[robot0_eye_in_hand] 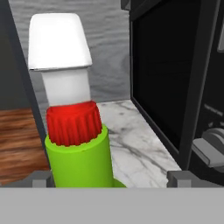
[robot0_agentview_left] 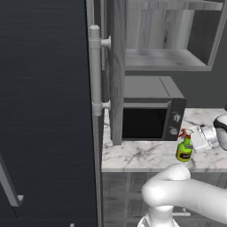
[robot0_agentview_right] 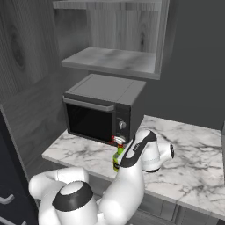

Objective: Move the cutting board and knife to the sink. Then move spray from the cabinet to the counter.

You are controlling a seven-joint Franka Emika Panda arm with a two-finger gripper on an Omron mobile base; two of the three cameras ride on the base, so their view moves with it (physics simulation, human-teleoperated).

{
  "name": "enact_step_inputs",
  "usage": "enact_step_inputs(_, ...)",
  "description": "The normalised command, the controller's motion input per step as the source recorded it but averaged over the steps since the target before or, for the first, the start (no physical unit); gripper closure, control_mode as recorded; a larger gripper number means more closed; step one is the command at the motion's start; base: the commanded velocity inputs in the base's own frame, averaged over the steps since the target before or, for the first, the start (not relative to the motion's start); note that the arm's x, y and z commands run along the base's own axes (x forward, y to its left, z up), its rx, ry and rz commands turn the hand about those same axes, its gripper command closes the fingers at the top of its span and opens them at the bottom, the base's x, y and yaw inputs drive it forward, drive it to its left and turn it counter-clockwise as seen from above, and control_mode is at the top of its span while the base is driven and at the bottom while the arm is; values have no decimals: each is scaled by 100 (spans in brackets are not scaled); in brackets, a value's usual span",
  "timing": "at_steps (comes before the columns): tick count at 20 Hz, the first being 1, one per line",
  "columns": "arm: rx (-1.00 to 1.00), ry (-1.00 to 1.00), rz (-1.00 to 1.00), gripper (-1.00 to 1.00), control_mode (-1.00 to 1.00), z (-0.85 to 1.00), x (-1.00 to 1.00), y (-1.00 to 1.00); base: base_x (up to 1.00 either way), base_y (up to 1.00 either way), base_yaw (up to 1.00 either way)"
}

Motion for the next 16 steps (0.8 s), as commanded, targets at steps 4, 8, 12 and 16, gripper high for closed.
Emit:
enact_step_inputs(4,0,0,0,-100,-100,0,-2,-11,0,0,0)
enact_step_inputs(8,0,2,0,-100,-100,0,0,-13,0,0,0)
enact_step_inputs(12,0,3,0,-100,-100,-2,0,-18,0,0,0)
enact_step_inputs(16,0,0,0,-100,-100,0,0,-14,0,0,0)
